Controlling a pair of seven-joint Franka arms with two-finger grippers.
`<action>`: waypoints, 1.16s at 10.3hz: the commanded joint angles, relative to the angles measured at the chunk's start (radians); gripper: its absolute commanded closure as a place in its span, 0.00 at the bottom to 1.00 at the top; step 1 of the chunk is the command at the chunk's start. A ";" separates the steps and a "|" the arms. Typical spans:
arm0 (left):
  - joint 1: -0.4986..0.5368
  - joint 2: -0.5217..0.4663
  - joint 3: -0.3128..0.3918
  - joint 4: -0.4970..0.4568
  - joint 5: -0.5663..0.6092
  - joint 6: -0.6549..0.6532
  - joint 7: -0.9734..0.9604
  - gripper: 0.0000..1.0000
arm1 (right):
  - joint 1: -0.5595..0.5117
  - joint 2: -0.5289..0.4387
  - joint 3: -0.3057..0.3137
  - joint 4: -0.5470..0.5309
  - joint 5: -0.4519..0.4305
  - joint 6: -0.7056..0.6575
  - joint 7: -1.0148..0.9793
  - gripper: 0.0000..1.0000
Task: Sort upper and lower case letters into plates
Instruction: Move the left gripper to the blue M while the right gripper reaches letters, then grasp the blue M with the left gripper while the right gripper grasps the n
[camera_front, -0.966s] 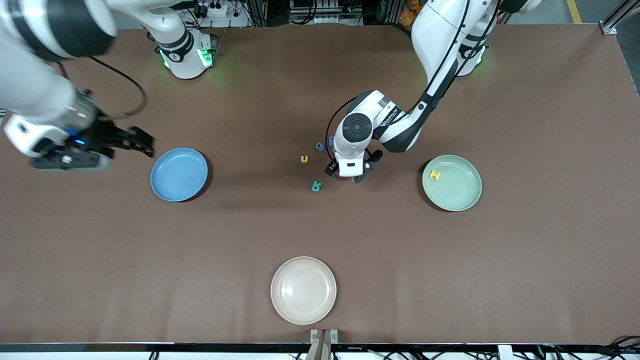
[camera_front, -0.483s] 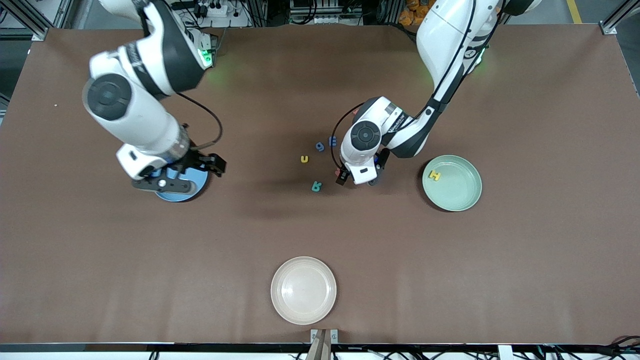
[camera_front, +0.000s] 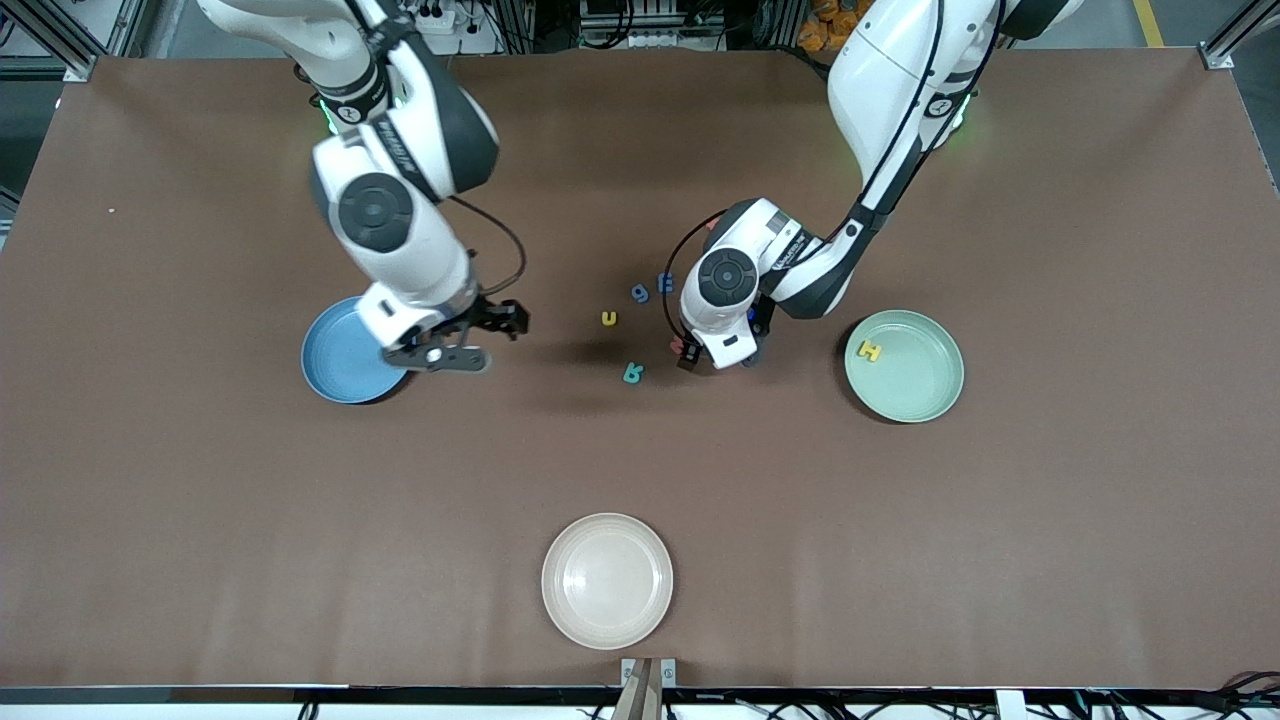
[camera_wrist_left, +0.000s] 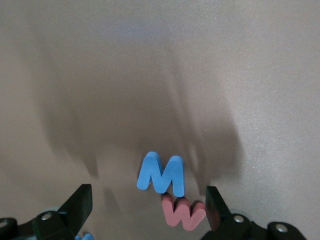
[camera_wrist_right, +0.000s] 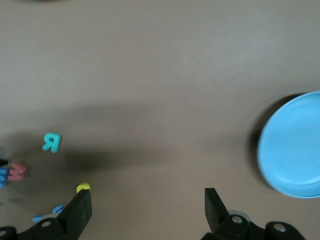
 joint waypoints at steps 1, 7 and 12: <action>-0.002 0.013 -0.001 0.000 0.055 -0.003 -0.036 0.00 | 0.030 0.015 0.050 -0.066 -0.016 0.089 0.102 0.01; 0.000 0.024 -0.001 -0.003 0.080 -0.002 -0.036 0.09 | 0.164 0.177 0.085 -0.103 -0.079 0.307 0.325 0.25; 0.008 0.021 -0.003 -0.013 0.100 0.030 -0.048 0.11 | 0.166 0.266 0.100 -0.100 -0.086 0.425 0.356 0.35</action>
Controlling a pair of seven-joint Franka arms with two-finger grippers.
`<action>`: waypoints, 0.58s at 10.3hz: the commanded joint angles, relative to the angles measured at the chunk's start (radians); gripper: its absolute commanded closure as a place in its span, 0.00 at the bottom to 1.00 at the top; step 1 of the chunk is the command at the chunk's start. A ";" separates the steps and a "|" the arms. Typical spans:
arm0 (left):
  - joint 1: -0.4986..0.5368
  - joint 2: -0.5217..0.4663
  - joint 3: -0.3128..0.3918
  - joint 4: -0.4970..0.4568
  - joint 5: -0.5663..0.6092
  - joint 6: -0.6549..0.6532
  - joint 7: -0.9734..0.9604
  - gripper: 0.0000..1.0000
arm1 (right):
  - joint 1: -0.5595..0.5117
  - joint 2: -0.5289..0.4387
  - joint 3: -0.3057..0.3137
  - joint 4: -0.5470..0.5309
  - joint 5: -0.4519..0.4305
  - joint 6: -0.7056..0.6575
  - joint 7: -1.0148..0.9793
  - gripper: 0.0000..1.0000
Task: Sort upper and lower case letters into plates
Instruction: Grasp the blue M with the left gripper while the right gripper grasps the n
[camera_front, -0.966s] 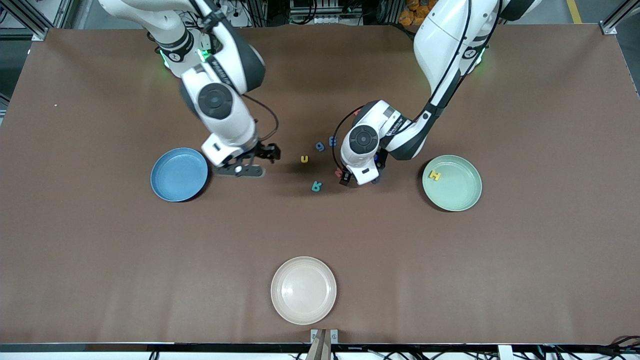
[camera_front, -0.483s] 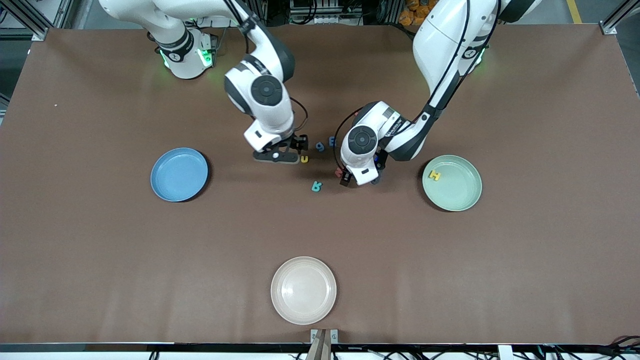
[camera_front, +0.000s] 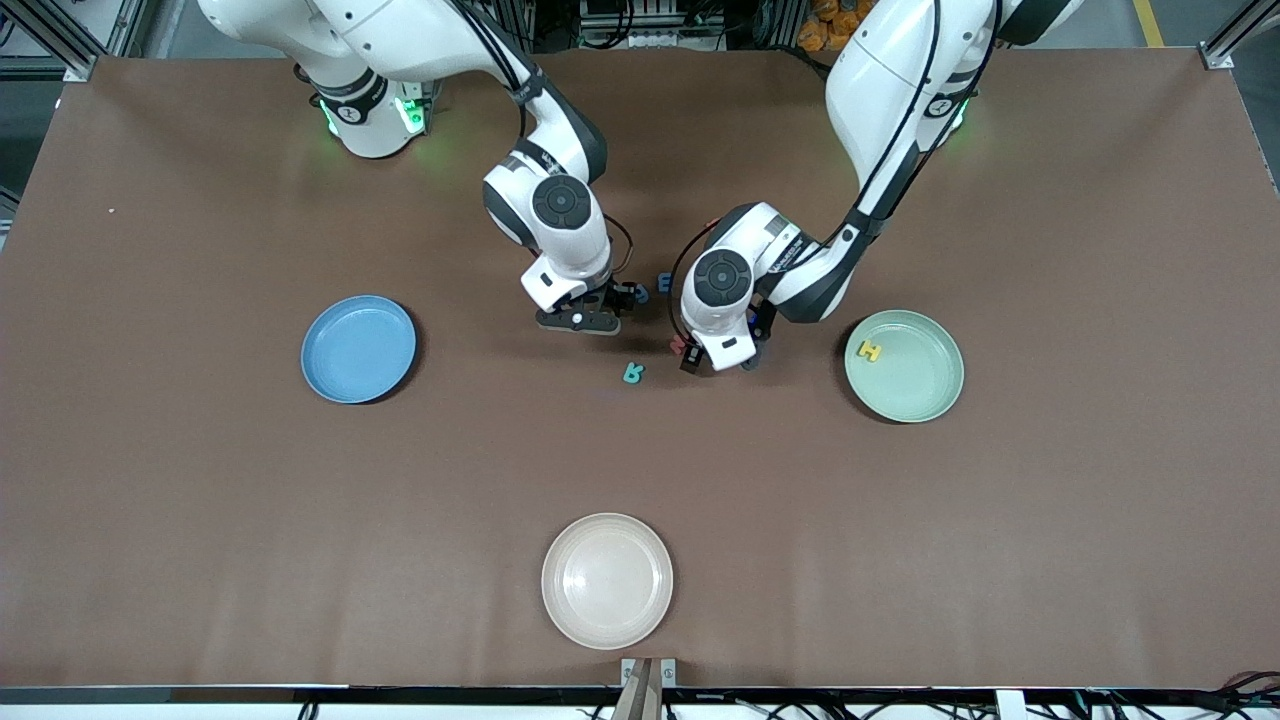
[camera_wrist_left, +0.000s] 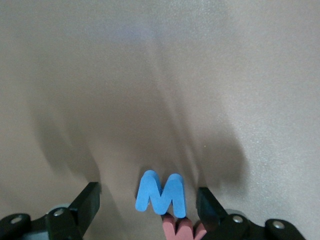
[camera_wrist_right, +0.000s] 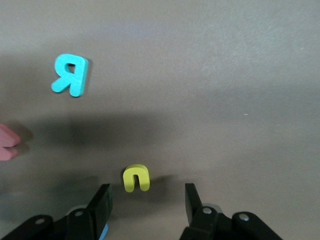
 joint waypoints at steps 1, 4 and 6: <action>0.006 0.004 -0.003 -0.014 0.033 0.043 -0.065 0.11 | -0.005 0.022 0.016 0.010 -0.046 0.027 0.032 0.35; 0.006 -0.002 -0.001 -0.034 0.033 0.091 -0.095 0.11 | -0.009 0.062 0.034 0.028 -0.132 0.048 0.107 0.39; 0.001 -0.006 -0.001 -0.043 0.035 0.096 -0.099 0.10 | -0.011 0.064 0.037 0.035 -0.131 0.048 0.118 0.41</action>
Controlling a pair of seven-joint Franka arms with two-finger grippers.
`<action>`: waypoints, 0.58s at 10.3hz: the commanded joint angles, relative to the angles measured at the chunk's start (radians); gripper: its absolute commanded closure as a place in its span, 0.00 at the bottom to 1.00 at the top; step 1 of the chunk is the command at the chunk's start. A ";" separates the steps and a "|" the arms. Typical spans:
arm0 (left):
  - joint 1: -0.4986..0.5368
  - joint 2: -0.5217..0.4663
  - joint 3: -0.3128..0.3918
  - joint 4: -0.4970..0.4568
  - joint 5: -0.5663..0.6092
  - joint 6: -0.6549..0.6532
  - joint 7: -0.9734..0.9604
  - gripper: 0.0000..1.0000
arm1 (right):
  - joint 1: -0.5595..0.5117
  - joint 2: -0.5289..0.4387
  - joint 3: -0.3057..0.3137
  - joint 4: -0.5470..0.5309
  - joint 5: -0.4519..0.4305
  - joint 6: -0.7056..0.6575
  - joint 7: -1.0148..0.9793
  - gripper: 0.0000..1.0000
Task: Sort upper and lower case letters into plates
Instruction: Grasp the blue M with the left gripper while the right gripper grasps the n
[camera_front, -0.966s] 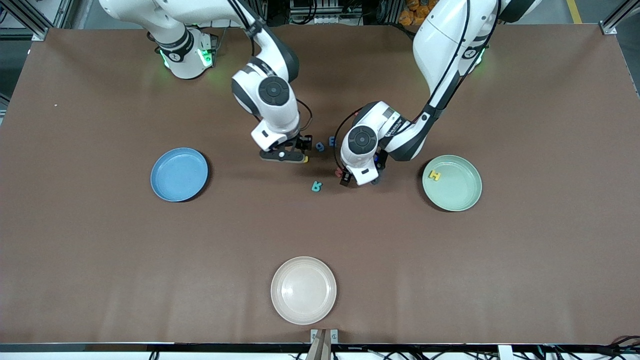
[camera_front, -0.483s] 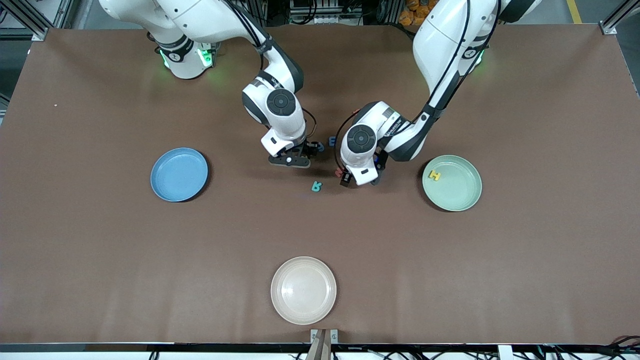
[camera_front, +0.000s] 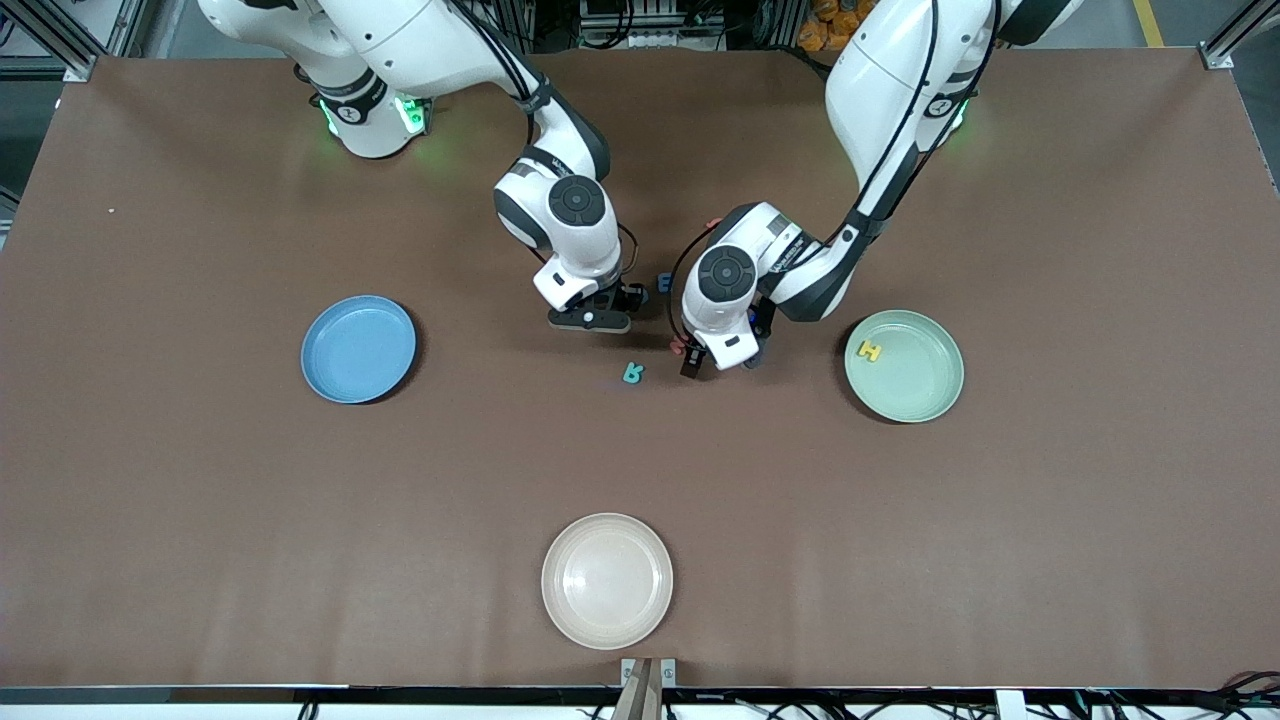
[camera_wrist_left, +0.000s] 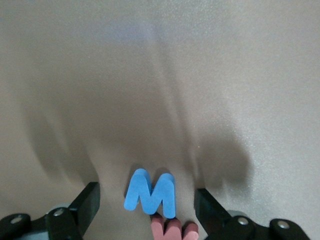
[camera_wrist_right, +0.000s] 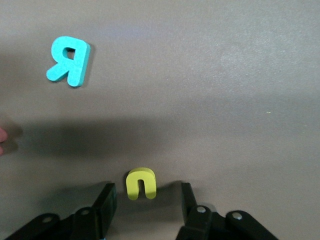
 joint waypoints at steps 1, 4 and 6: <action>-0.001 -0.011 -0.001 -0.030 0.035 0.027 -0.039 0.09 | -0.016 0.023 0.024 0.035 -0.031 -0.001 0.049 0.44; -0.004 -0.029 -0.008 -0.060 0.148 0.033 -0.114 0.11 | -0.020 0.031 0.028 0.052 -0.046 -0.001 0.049 0.54; -0.004 -0.029 -0.009 -0.060 0.156 0.033 -0.122 0.20 | -0.020 0.032 0.028 0.051 -0.050 -0.002 0.049 0.57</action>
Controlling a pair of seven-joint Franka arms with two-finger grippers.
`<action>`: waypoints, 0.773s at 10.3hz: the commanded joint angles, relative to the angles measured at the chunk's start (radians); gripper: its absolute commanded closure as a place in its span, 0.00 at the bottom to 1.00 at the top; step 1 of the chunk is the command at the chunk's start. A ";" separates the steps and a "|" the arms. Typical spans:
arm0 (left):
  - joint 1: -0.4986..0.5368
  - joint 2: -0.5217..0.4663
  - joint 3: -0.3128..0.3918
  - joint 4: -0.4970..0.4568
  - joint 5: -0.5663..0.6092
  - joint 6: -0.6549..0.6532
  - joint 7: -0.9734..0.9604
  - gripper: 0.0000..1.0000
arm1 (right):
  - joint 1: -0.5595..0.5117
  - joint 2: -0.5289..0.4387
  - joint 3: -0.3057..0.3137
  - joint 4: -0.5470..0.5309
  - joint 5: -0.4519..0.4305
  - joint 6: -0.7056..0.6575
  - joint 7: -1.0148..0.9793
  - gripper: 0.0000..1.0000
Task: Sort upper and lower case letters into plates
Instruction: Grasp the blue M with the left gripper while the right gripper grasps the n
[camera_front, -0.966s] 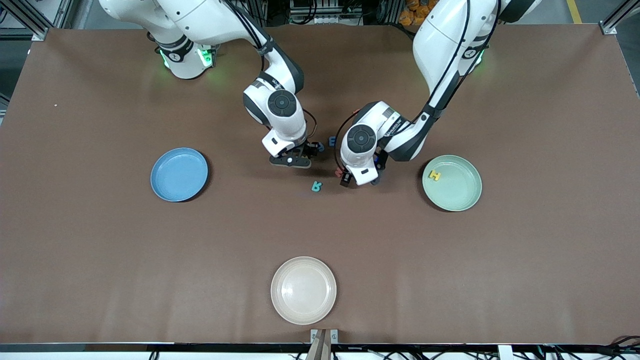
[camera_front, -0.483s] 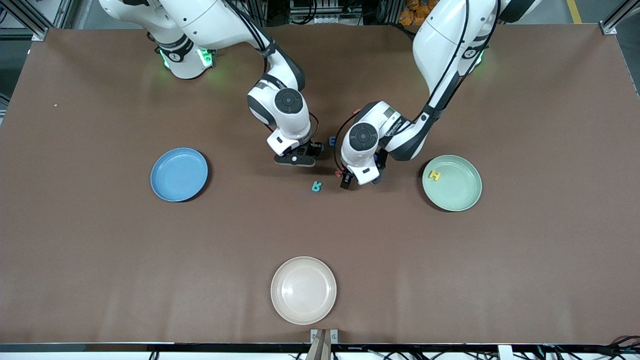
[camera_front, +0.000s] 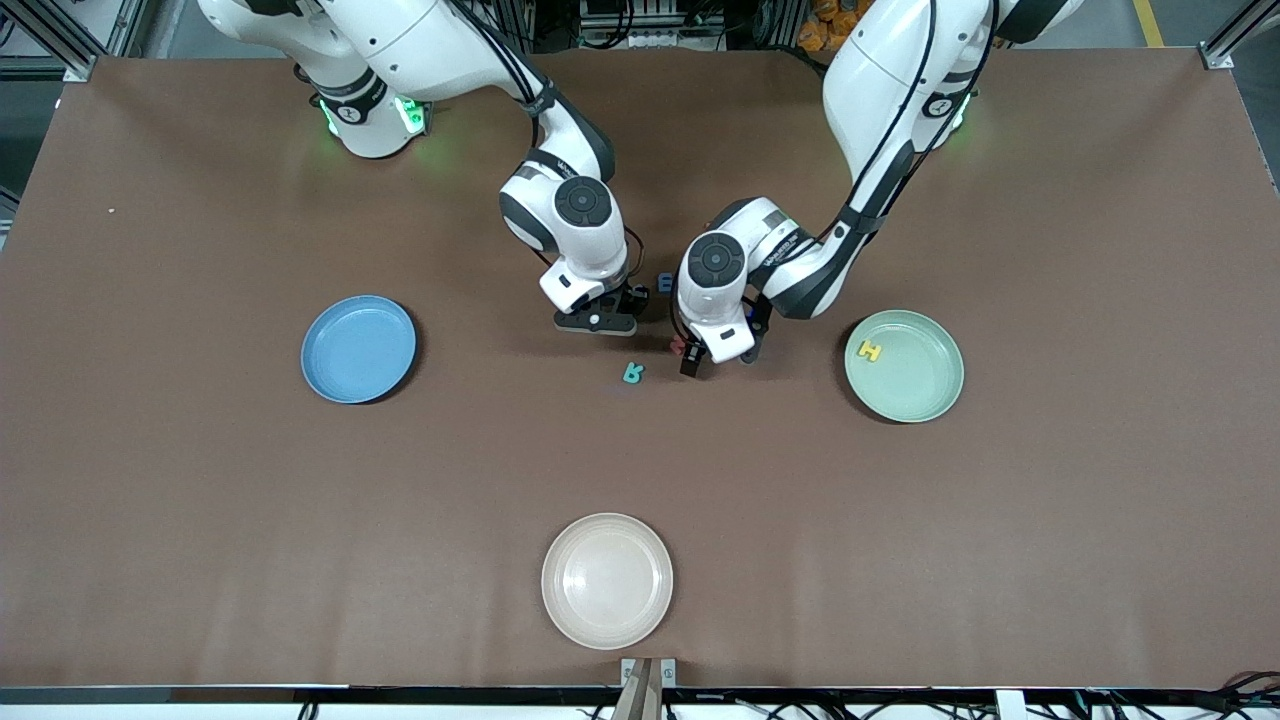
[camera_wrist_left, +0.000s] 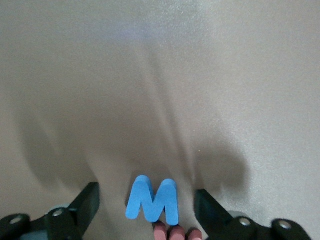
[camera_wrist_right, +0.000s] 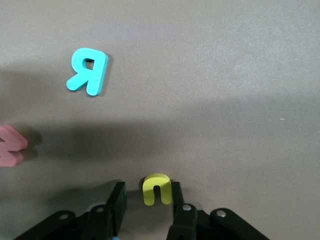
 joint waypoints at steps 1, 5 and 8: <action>0.000 -0.019 0.002 -0.036 0.032 0.014 -0.037 0.23 | -0.020 0.019 0.020 0.016 -0.035 -0.005 0.029 0.57; 0.000 -0.018 0.001 -0.036 0.032 0.014 -0.037 0.55 | -0.023 0.023 0.018 0.015 -0.046 -0.008 0.029 0.56; -0.003 -0.018 -0.001 -0.034 0.033 0.011 -0.030 0.62 | -0.023 0.029 0.020 0.015 -0.056 -0.007 0.029 0.66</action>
